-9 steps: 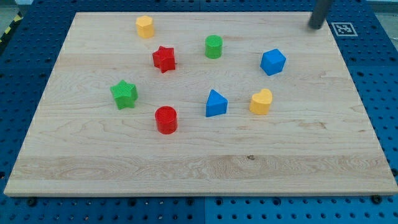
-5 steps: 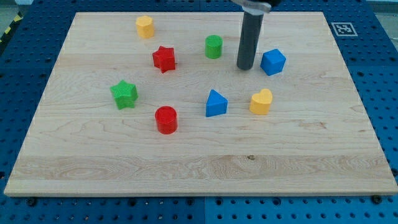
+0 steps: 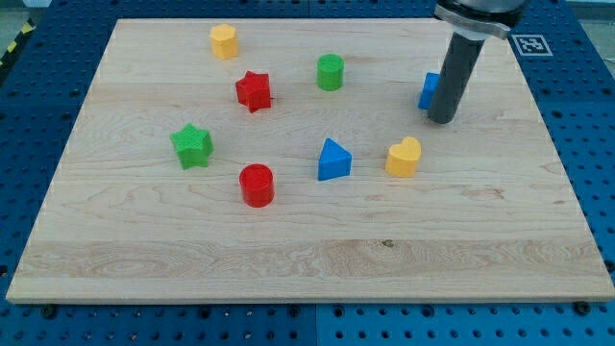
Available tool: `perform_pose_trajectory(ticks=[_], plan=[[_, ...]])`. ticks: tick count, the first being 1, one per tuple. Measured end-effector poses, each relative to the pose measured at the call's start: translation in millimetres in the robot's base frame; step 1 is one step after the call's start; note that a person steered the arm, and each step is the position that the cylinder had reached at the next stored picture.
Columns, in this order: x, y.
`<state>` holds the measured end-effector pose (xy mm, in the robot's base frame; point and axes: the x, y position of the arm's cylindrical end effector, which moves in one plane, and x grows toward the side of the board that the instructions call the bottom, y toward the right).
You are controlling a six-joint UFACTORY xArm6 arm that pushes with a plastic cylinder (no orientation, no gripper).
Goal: Push the cube right beside the green circle
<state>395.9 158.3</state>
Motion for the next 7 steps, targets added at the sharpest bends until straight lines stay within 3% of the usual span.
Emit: perform_pose_trajectory(ticks=[2,7], plan=[[-37.8,-17.2],[-32.8,36.1]])
